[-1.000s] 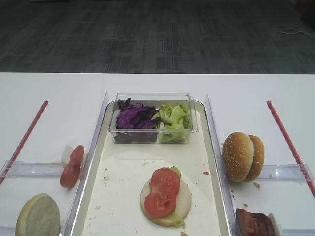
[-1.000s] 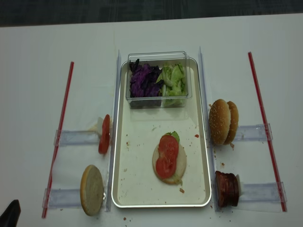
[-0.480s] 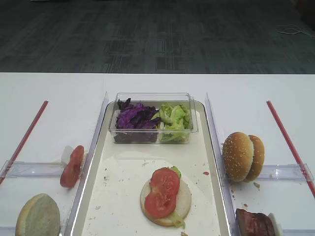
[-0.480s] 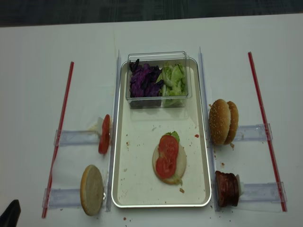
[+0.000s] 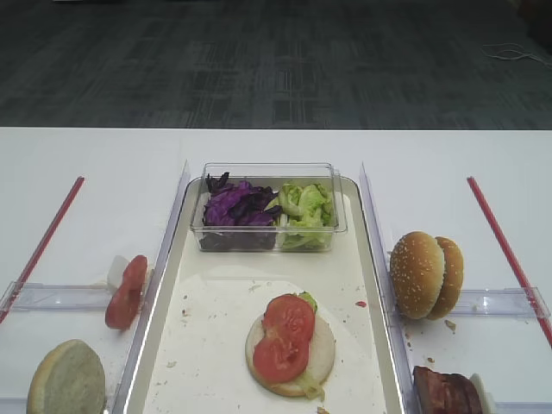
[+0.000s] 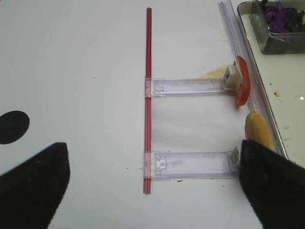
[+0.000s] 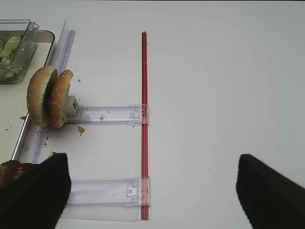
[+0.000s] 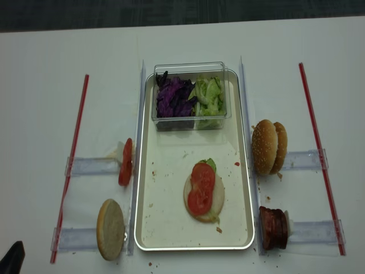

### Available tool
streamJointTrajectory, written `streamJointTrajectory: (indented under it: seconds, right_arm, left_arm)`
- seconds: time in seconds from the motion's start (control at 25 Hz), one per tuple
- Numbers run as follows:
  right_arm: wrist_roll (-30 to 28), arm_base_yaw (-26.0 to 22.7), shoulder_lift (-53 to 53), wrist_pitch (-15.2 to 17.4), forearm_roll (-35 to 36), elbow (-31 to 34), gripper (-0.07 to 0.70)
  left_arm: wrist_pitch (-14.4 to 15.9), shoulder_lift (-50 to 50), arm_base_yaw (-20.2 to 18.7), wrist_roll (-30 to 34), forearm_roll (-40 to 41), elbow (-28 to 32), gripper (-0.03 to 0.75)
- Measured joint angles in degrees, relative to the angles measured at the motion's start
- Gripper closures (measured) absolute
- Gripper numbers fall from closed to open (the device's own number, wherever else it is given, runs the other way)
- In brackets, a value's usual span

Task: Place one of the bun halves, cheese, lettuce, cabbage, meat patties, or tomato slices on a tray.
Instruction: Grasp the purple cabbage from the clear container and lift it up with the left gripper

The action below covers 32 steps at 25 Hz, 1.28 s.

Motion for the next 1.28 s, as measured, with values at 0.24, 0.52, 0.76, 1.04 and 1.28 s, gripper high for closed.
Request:
streamJointTrajectory:
  seconds: [0.24,0.52,0.76,1.04,1.28]
  right_arm:
    - [0.0,0.0,0.0,0.0,0.0,0.0,-0.061]
    - [0.0,0.0,0.0,0.0,0.0,0.0,-0.061]
    - [0.0,0.0,0.0,0.0,0.0,0.0,-0.061]
    - [0.13,0.0,0.0,0.0,0.0,0.0,-0.061]
    - [0.25,0.0,0.0,0.0,0.0,0.0,-0.061]
  left_arm:
    - [0.0,0.0,0.0,0.0,0.0,0.0,0.043]
    - [0.0,0.0,0.0,0.0,0.0,0.0,0.048]
    - [0.0,2.83,0.0,0.0,0.0,0.0,0.049]
    - [-1.1,12.52,0.0,0.0,0.0,-0.1,0.051]
    - [-2.27,22.49,0.0,-0.84,-0.22,-2.51,0.051]
